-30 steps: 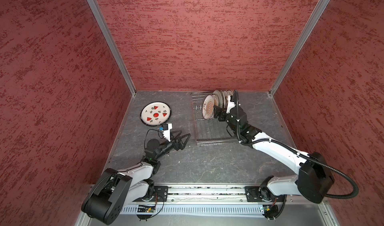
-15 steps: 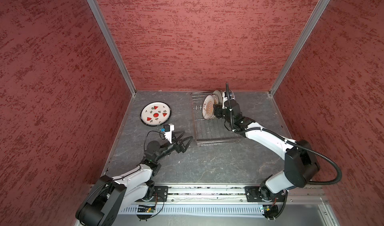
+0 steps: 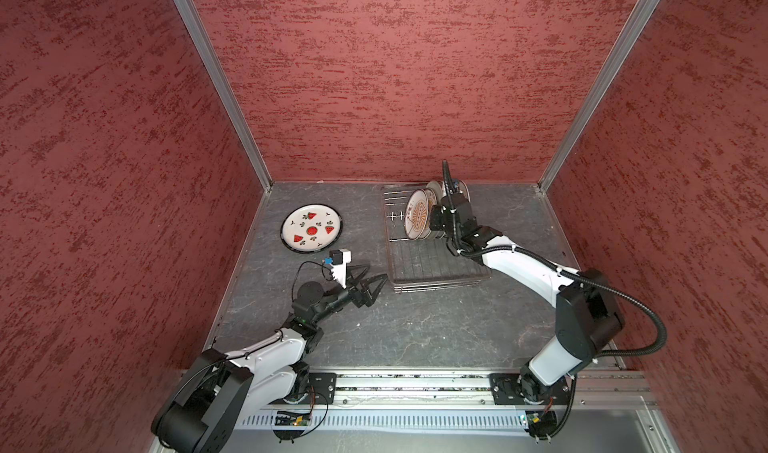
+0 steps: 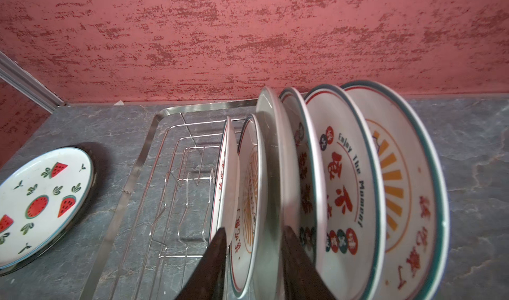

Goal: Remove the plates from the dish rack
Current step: 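Close the right gripper on the rim of the nearest plate in the rack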

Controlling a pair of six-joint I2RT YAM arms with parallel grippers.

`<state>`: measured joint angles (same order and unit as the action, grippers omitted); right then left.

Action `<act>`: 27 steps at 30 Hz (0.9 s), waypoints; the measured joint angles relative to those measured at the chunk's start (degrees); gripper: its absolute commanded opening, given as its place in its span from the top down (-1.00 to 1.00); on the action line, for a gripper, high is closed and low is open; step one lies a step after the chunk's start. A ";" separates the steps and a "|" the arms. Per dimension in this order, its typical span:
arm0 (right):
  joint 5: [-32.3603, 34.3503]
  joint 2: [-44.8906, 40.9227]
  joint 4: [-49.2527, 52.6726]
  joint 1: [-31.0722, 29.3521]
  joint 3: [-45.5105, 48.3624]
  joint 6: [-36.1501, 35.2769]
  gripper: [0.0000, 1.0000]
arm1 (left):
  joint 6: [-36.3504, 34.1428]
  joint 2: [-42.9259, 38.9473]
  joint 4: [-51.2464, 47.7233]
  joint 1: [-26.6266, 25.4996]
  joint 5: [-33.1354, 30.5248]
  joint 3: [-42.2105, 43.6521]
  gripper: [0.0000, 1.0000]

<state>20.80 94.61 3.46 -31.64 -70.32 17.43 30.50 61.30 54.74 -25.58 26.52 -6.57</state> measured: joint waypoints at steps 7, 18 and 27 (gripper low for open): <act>3.85 1.51 1.44 0.00 -0.90 -0.13 0.45 | 0.02 1.31 -0.04 -0.15 0.00 -0.42 -0.99; 8.33 6.38 3.93 0.00 -5.70 -0.42 0.60 | -0.04 1.40 -0.09 -0.15 -1.11 -0.59 -0.99; 15.50 10.97 8.26 -1.51 -10.91 -0.11 0.57 | -0.48 1.05 -1.51 -0.15 -1.97 -0.83 -0.99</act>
<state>36.29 105.58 11.73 -33.15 -81.23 17.32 30.02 62.35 53.23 -25.74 24.56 -7.40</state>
